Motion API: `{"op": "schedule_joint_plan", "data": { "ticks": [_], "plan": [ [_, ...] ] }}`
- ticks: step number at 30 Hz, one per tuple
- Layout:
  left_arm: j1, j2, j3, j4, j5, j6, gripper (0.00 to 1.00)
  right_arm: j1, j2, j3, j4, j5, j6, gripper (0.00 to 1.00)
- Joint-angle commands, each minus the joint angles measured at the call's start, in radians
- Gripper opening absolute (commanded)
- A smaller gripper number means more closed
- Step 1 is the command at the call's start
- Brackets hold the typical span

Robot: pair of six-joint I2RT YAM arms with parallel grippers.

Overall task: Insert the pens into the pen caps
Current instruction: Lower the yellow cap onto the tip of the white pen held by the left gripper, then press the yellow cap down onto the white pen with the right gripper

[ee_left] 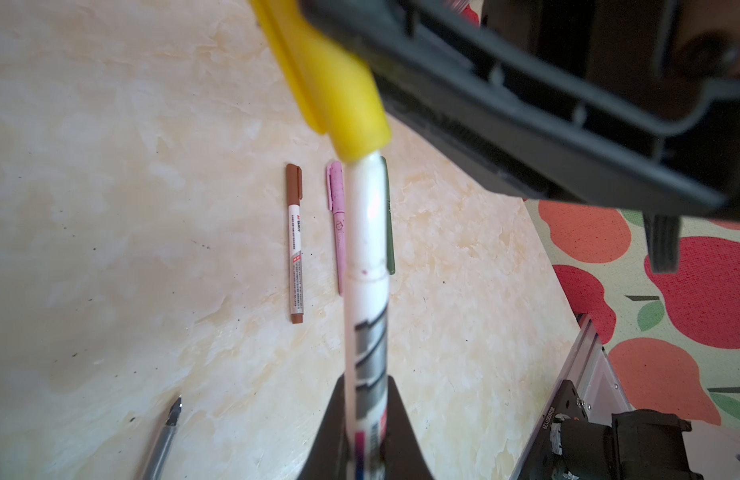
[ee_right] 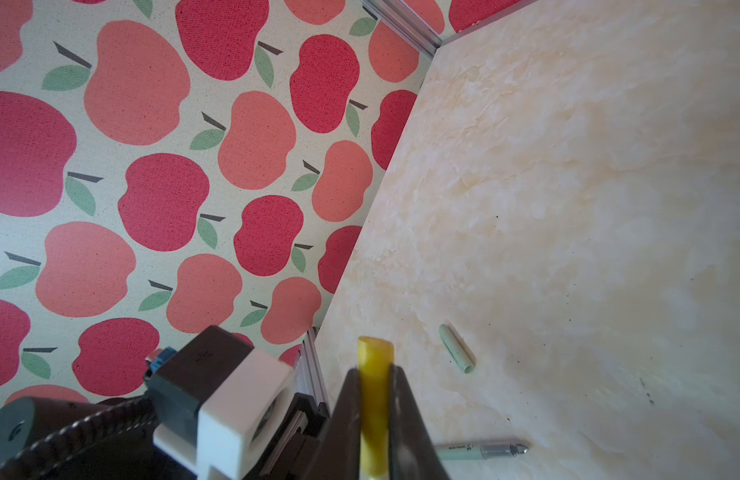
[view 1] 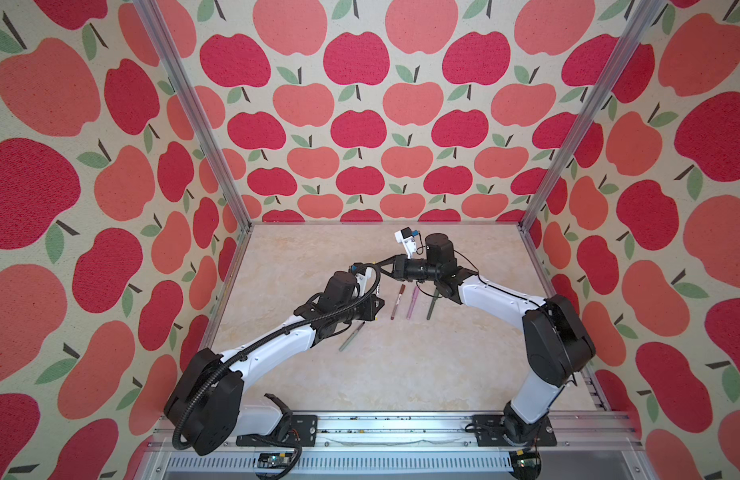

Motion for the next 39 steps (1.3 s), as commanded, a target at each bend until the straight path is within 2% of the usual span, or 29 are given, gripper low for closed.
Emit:
{"op": "schedule_joint_plan", "data": {
  "ticks": [1, 6, 15, 20, 31, 34, 39],
  "plan": [
    [0.011, -0.036, -0.014, 0.023, -0.045, 0.002, 0.0, 0.017, -0.006, -0.012, 0.003, -0.013, -0.009, 0.09],
    [0.015, -0.061, -0.03, 0.043, -0.074, -0.017, 0.0, 0.022, -0.02, -0.028, 0.037, -0.009, -0.013, 0.09],
    [0.016, -0.08, -0.025, 0.121, -0.103, -0.042, 0.0, 0.043, -0.027, -0.075, 0.202, -0.035, 0.021, 0.09],
    [0.017, -0.087, -0.016, 0.156, -0.129, -0.036, 0.0, 0.052, -0.042, -0.071, 0.173, -0.032, -0.015, 0.09],
    [0.05, -0.075, 0.068, 0.13, -0.108, 0.056, 0.0, 0.057, -0.027, -0.061, 0.099, -0.06, -0.046, 0.11],
    [0.055, -0.061, 0.104, 0.101, -0.091, 0.096, 0.0, 0.057, -0.024, -0.054, 0.076, -0.065, -0.055, 0.14],
    [0.055, -0.029, 0.147, 0.024, -0.046, 0.16, 0.0, 0.039, -0.066, -0.058, 0.063, -0.059, -0.066, 0.31]
  ]
}}
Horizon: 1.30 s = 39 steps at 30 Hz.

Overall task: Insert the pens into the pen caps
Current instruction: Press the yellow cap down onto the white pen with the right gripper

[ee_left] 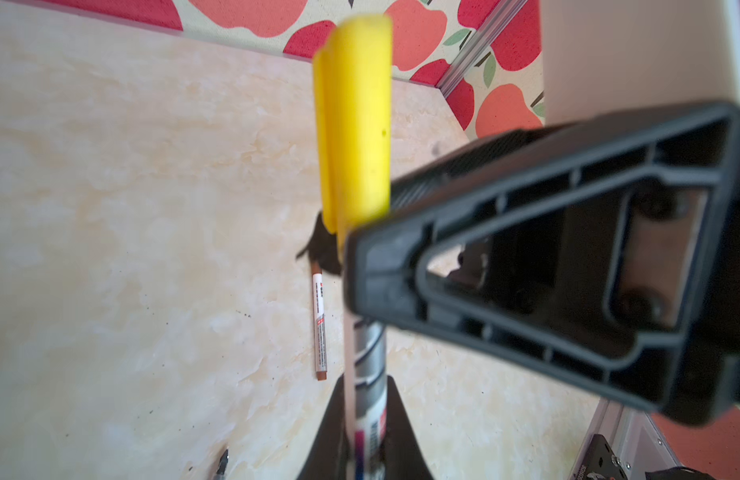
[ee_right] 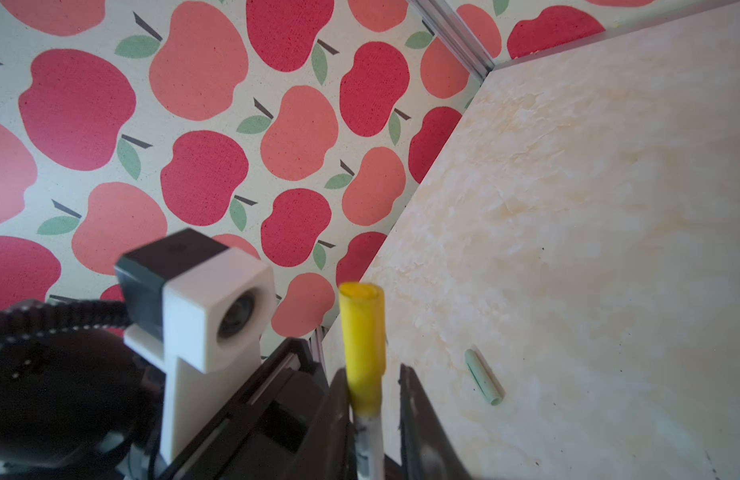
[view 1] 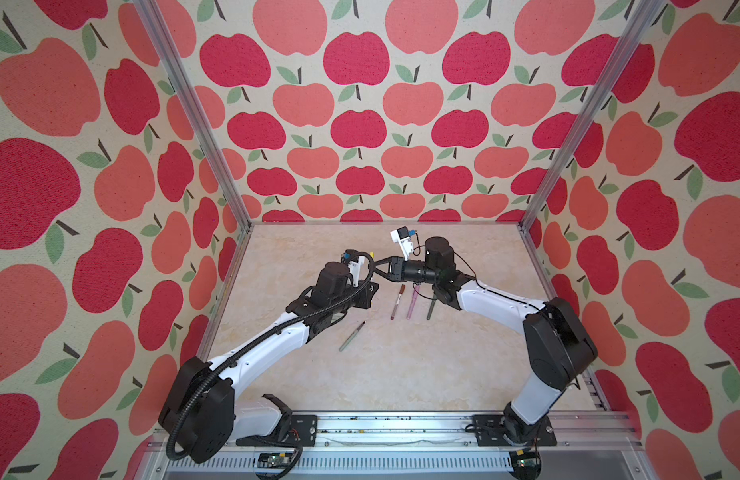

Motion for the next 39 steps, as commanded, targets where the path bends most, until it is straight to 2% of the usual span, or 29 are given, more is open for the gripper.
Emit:
{"op": "schedule_joint_plan", "data": {
  "ticks": [1, 6, 10, 14, 24, 29, 39],
  "plan": [
    [0.006, 0.006, 0.057, 0.002, 0.028, 0.08, 0.0, -0.009, -0.06, -0.011, -0.091, -0.032, -0.033, 0.35],
    [-0.003, -0.005, 0.047, -0.106, 0.028, 0.131, 0.0, -0.037, -0.157, 0.005, -0.212, 0.0, -0.121, 0.44],
    [-0.024, -0.028, 0.047, -0.193, -0.014, 0.183, 0.0, -0.033, -0.217, 0.052, -0.391, 0.09, -0.237, 0.48],
    [-0.049, -0.045, 0.049, -0.238, -0.055, 0.224, 0.0, -0.019, -0.216, 0.128, -0.559, 0.215, -0.316, 0.5],
    [-0.109, -0.065, 0.036, -0.241, -0.113, 0.27, 0.0, 0.001, -0.136, 0.231, -0.665, 0.296, -0.292, 0.51],
    [-0.122, -0.067, 0.027, -0.231, -0.13, 0.281, 0.0, 0.012, -0.107, 0.257, -0.68, 0.289, -0.288, 0.49],
    [-0.127, -0.05, 0.028, -0.198, -0.174, 0.275, 0.0, 0.036, -0.078, 0.273, -0.689, 0.275, -0.285, 0.32]
  ]
}}
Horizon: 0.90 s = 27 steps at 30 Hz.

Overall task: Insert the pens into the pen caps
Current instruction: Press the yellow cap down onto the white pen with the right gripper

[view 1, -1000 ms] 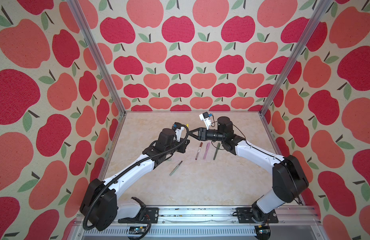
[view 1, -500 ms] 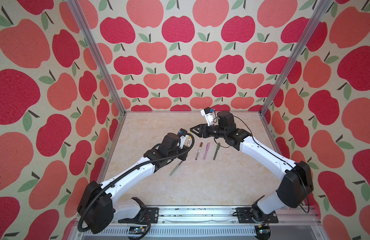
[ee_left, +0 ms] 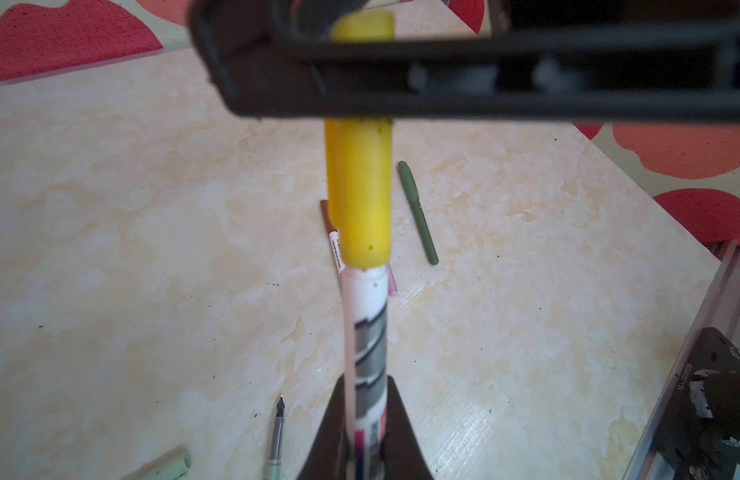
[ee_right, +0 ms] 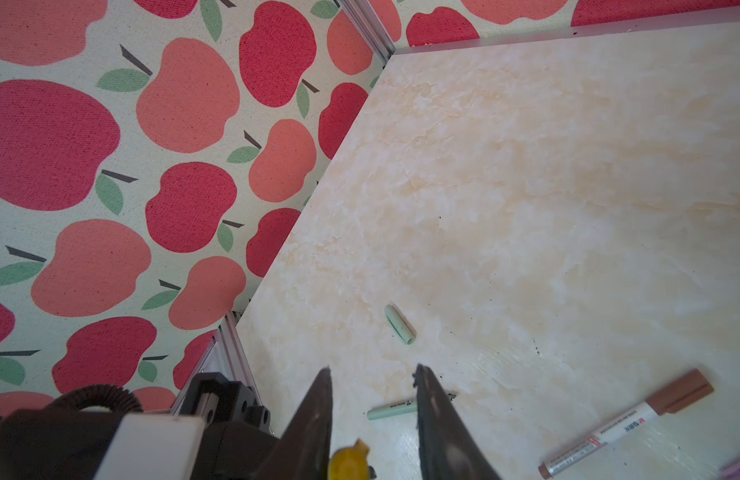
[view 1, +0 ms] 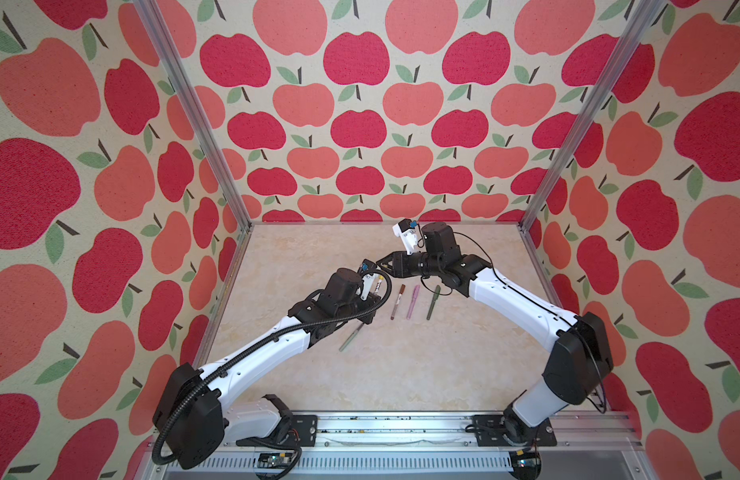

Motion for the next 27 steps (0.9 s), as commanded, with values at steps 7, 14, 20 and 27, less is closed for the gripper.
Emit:
{"op": "schedule_joint_plan", "data": {
  "ticks": [7, 14, 20, 27],
  "plan": [
    [-0.006, 0.008, -0.001, 0.078, -0.095, -0.017, 0.0, 0.013, 0.019, 0.022, -0.028, 0.006, 0.002, 0.17],
    [-0.009, 0.043, 0.025, 0.216, -0.135, -0.037, 0.0, 0.013, 0.025, 0.001, -0.023, 0.005, 0.012, 0.11],
    [-0.006, 0.077, 0.073, 0.311, -0.145, -0.021, 0.0, 0.013, 0.025, -0.023, -0.029, 0.008, 0.009, 0.09],
    [-0.004, 0.106, 0.125, 0.374, -0.139, -0.01, 0.0, 0.012, 0.03, -0.053, -0.021, 0.005, 0.012, 0.09]
  ]
}}
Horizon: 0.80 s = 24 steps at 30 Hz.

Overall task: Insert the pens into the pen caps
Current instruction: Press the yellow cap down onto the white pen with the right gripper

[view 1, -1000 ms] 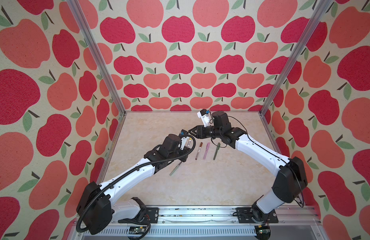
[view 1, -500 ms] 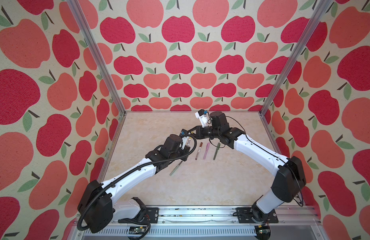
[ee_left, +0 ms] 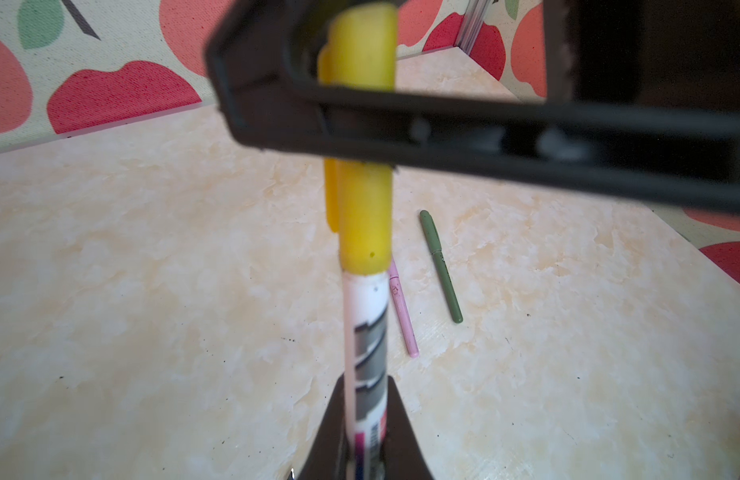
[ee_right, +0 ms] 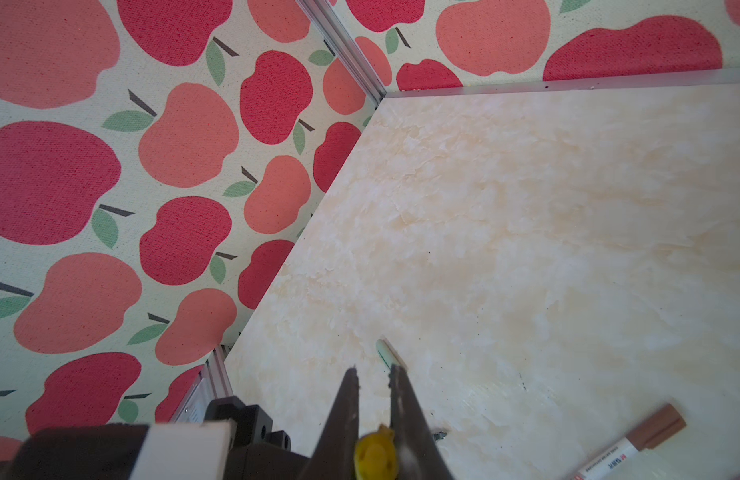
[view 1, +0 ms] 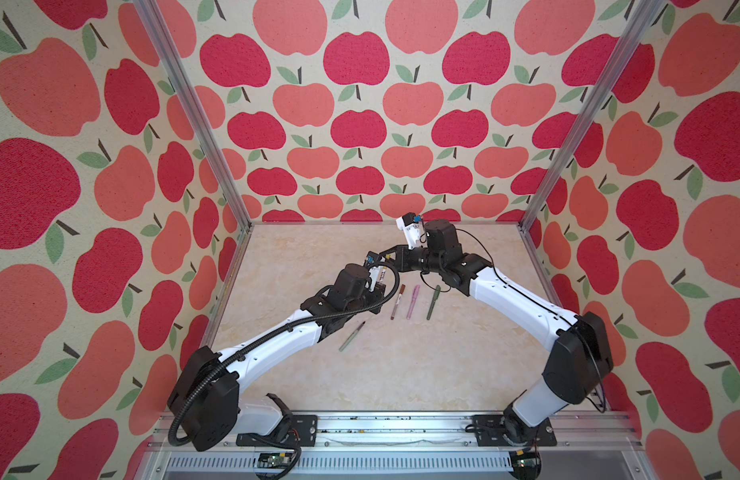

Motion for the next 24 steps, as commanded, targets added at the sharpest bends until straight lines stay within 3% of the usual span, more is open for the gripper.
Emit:
{"op": "schedule_joint_plan", "data": {
  "ticks": [1, 24],
  "plan": [
    [0.01, 0.0, 0.096, 0.217, -0.038, -0.002, 0.0, 0.023, 0.029, -0.055, -0.098, -0.052, 0.0, 0.09],
    [0.035, 0.126, 0.286, 0.403, -0.005, 0.05, 0.0, 0.041, 0.015, -0.268, -0.005, -0.113, 0.077, 0.08]
  ]
}}
